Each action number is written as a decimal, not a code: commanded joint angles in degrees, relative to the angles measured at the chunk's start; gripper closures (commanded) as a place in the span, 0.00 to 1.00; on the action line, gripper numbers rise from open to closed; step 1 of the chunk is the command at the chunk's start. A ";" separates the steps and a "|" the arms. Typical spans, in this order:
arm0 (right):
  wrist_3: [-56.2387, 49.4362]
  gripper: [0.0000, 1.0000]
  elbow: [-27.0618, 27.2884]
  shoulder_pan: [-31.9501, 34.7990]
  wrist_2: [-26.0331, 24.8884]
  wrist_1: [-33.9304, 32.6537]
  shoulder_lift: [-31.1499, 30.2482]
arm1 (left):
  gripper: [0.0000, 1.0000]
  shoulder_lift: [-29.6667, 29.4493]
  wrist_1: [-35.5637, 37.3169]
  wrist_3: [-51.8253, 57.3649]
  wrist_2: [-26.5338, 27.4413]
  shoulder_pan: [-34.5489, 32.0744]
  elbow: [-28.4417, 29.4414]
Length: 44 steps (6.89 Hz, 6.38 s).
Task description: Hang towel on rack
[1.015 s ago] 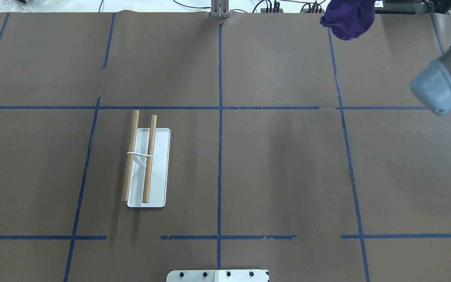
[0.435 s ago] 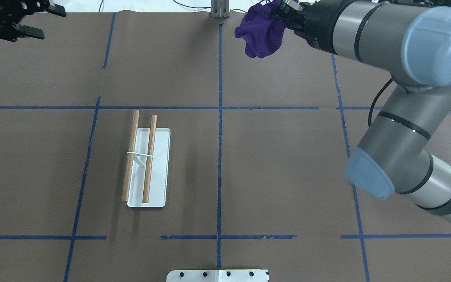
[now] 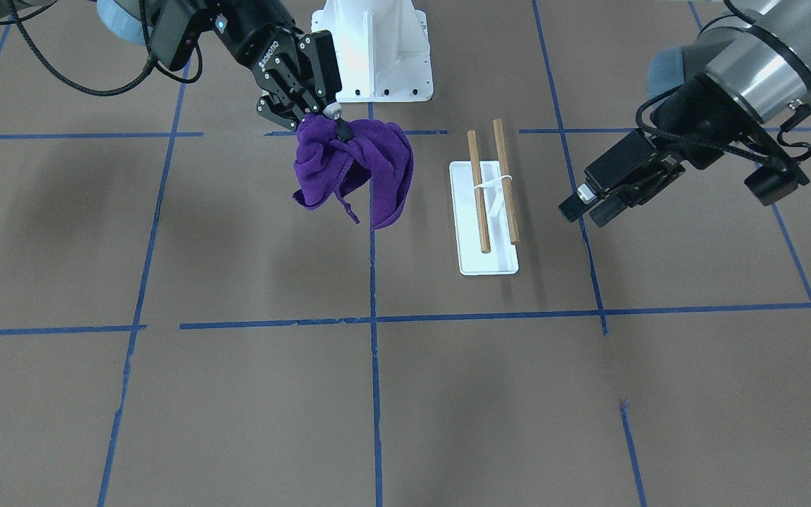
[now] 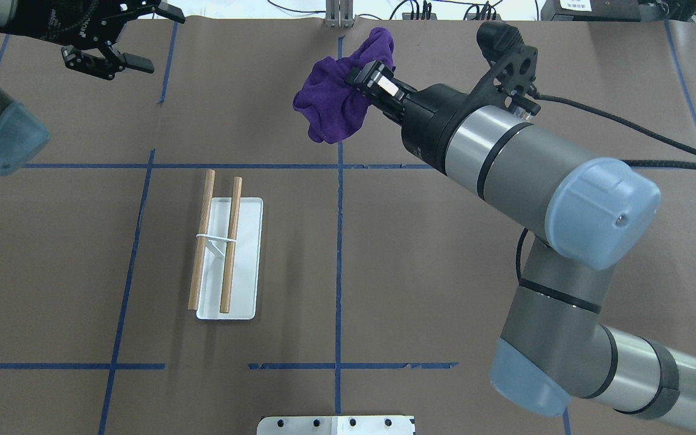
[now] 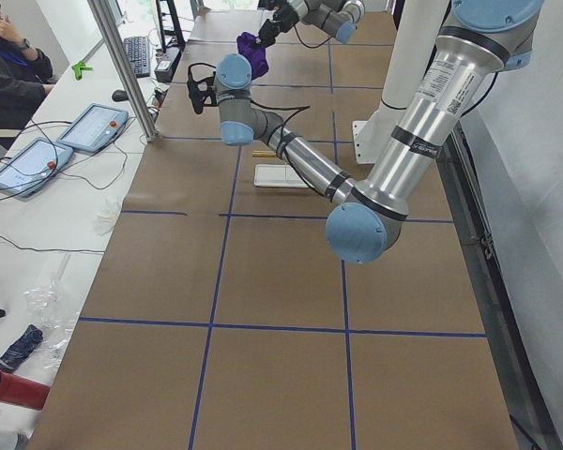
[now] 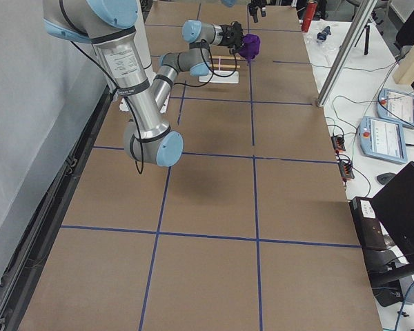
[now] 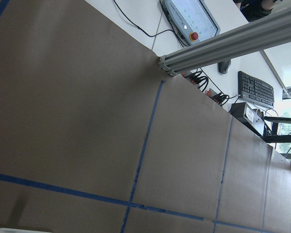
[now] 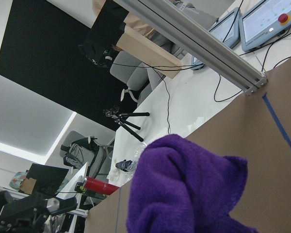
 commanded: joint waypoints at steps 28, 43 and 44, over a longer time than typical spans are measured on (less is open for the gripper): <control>-3.54 0.00 4.90 5.71 20.27 8.02 -4.95 | 1.00 -7.92 -1.70 -20.87 -9.11 8.20 1.55; -43.77 0.00 2.38 35.49 38.70 -9.00 -32.32 | 1.00 -4.14 -1.35 12.40 3.45 16.53 -10.83; -46.15 0.00 2.38 36.46 39.94 -10.50 -32.84 | 1.00 -3.88 -1.35 19.75 3.45 16.45 -10.75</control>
